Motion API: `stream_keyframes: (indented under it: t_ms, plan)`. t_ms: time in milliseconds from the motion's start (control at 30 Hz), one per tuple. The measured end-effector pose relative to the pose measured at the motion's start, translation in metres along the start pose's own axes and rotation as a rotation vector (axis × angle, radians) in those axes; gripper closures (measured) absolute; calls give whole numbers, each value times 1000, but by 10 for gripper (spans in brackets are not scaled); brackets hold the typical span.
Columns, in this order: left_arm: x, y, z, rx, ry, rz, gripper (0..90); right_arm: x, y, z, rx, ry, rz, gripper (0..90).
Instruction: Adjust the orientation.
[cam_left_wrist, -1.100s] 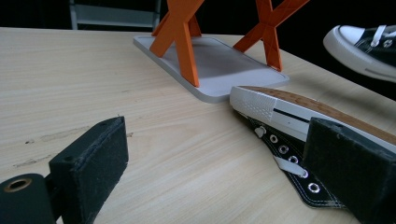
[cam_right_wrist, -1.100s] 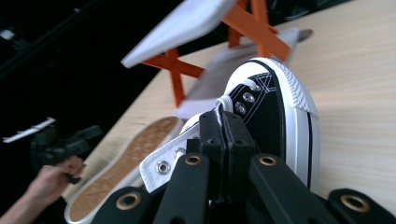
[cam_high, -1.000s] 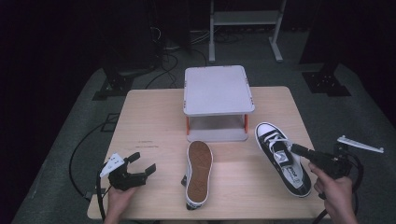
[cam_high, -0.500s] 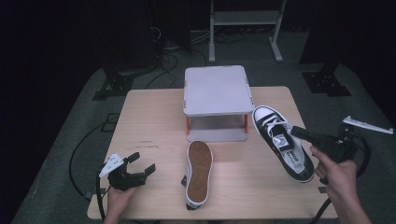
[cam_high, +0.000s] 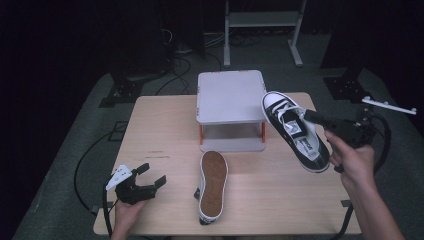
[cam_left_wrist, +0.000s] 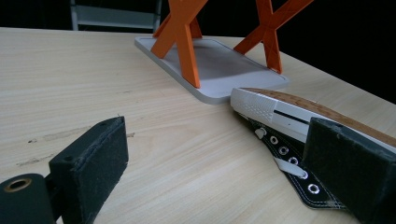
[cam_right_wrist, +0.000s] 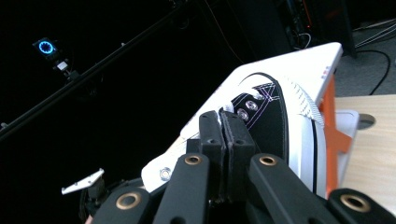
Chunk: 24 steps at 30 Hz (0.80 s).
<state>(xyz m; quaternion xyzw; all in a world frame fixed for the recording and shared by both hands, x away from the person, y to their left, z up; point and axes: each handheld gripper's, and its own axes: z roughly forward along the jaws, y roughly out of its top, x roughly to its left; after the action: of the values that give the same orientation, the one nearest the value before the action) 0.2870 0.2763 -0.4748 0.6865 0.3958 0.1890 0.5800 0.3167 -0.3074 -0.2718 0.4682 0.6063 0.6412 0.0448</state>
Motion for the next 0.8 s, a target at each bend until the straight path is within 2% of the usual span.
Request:
stream_keyframes:
  t_ms: [133,167,233,300,367,467,600,700,767,800]
  plan:
    - [0,0,-1,-2,0,-1,62,1,12,19,1,1,15,881]
    - [0,1,-2,-4,-2,-5,62,2,18,32,-1,-5,22,881]
    - [1,1,-2,-7,-2,-7,62,2,20,37,0,-4,28,880]
    - [1,1,-2,-10,-5,-8,62,2,29,57,-3,-19,40,882]
    - [1,1,-3,-15,-7,-8,62,2,31,62,-3,-23,44,881]
    - [0,1,-2,-20,-12,-13,62,0,39,81,-16,-32,68,882]
    - [0,2,-2,-27,-19,-5,62,-8,47,110,-49,-46,129,882]
    - [0,2,-2,-28,-25,-13,62,-14,51,129,-62,-65,152,882]
    - [0,2,-2,-27,-27,-13,62,-21,53,144,-70,-77,172,882]
    - [0,2,-2,-22,-28,-12,62,-28,52,157,-79,-84,195,882]
